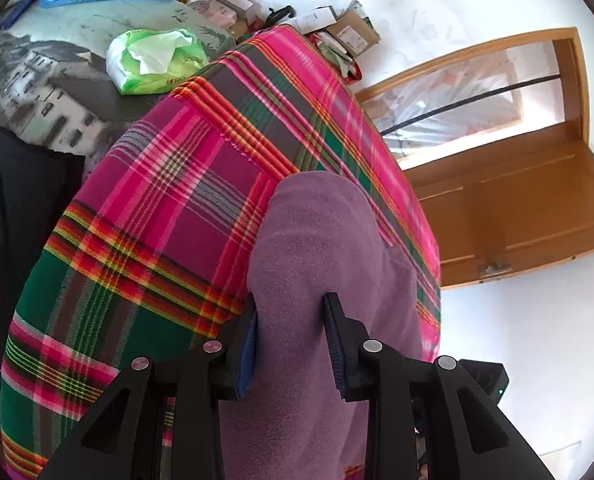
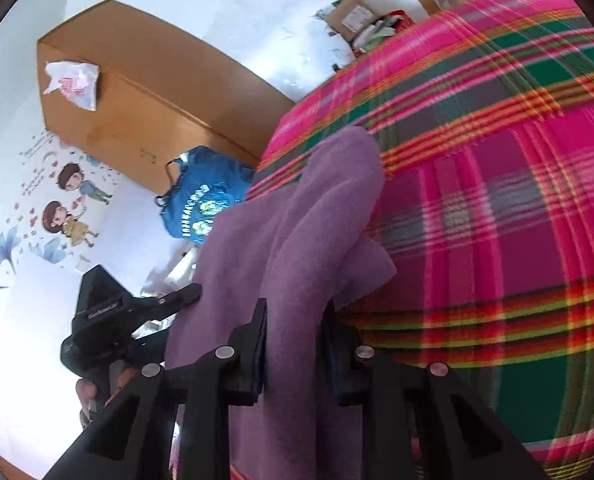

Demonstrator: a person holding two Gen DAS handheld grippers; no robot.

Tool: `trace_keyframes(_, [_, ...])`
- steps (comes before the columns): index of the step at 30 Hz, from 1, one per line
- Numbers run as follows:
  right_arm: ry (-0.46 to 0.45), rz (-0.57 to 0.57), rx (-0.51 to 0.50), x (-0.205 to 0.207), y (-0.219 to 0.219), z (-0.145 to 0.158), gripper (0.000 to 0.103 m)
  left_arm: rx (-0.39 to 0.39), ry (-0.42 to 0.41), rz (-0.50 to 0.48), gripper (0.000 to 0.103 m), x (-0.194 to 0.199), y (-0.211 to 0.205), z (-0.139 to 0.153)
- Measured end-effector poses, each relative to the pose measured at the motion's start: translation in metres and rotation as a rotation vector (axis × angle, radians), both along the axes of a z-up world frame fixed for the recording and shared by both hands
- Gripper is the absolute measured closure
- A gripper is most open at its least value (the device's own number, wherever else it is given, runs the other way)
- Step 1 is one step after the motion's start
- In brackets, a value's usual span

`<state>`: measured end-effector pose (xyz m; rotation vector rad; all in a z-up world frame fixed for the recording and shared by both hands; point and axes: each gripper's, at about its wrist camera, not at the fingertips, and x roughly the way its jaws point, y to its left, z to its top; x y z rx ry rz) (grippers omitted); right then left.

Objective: Fold clothes

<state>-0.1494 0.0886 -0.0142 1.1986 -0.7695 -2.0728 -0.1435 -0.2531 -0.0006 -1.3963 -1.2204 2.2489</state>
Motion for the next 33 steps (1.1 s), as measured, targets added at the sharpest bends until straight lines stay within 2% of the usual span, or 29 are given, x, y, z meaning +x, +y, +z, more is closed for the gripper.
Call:
trace_keyframes(7, [-0.024,-0.020,0.020,0.000,0.004,-0.010,0.071,0.023,-0.012,0.009,0.071,-0.001,-0.005,-0.009])
trace_keyframes(11, [-0.006,-0.025,0.075,0.003,0.003,-0.004,0.066,-0.005,-0.014,0.043,0.068,0.004,-0.007,-0.009])
trace_keyframes(15, [0.041,-0.054,0.127,0.015,0.007,0.009,0.066,-0.091,0.021,0.068,0.070,0.018,-0.006,0.006])
trace_keyframes(20, [0.188,-0.112,0.209,0.037,0.008,0.032,0.069,-0.177,0.094,0.060,0.070,0.038,0.006,0.029])
trace_keyframes(22, [0.261,-0.095,0.264,0.049,0.002,0.040,0.073,-0.216,0.125,0.048,0.070,0.046,0.014,0.036])
trace_keyframes(24, [0.307,-0.048,0.291,0.060,-0.006,0.044,0.073,-0.221,0.142,0.032,0.070,0.055,0.022,0.035])
trace_keyframes(27, [0.316,0.004,0.333,0.067,-0.023,0.039,0.073,-0.243,0.118,0.010,0.070,0.064,0.029,0.027])
trace_keyframes(33, [0.293,0.031,0.404,0.074,-0.023,0.030,0.073,-0.299,0.117,-0.003,0.070,0.081,0.033,0.022])
